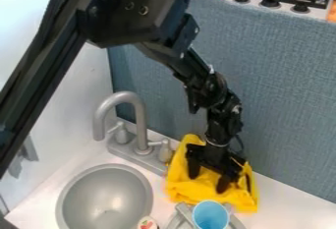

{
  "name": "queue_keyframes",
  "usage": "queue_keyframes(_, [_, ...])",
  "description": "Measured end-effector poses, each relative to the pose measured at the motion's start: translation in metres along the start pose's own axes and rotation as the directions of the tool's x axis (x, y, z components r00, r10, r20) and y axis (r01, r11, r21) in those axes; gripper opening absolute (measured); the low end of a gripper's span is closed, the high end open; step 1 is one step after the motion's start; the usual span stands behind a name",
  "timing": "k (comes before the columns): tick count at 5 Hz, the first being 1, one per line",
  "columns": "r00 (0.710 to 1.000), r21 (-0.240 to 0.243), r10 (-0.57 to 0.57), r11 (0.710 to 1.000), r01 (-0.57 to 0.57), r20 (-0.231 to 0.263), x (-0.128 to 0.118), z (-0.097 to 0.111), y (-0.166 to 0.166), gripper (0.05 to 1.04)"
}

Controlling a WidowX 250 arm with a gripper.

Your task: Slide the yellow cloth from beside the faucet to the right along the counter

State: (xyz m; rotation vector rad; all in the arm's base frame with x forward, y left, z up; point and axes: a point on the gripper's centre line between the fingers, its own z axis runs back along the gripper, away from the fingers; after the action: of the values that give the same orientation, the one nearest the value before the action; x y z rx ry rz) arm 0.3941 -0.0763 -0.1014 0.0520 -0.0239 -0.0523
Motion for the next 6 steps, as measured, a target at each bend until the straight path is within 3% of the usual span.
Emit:
queue_keyframes(2, [0.986,-0.113,-0.138,0.982,0.149,0.096,-0.012,0.022,-0.065,1.001])
queue_keyframes(4, [0.96,-0.262,-0.243,0.925,0.273,0.143,-0.03,0.027,-0.121,1.001])
queue_keyframes(5, [0.954,-0.308,-0.252,0.906,0.292,0.163,-0.03,0.03,-0.13,1.001])
queue_keyframes(6, [0.948,-0.322,-0.27,0.894,0.313,0.17,-0.032,0.031,-0.135,1.001])
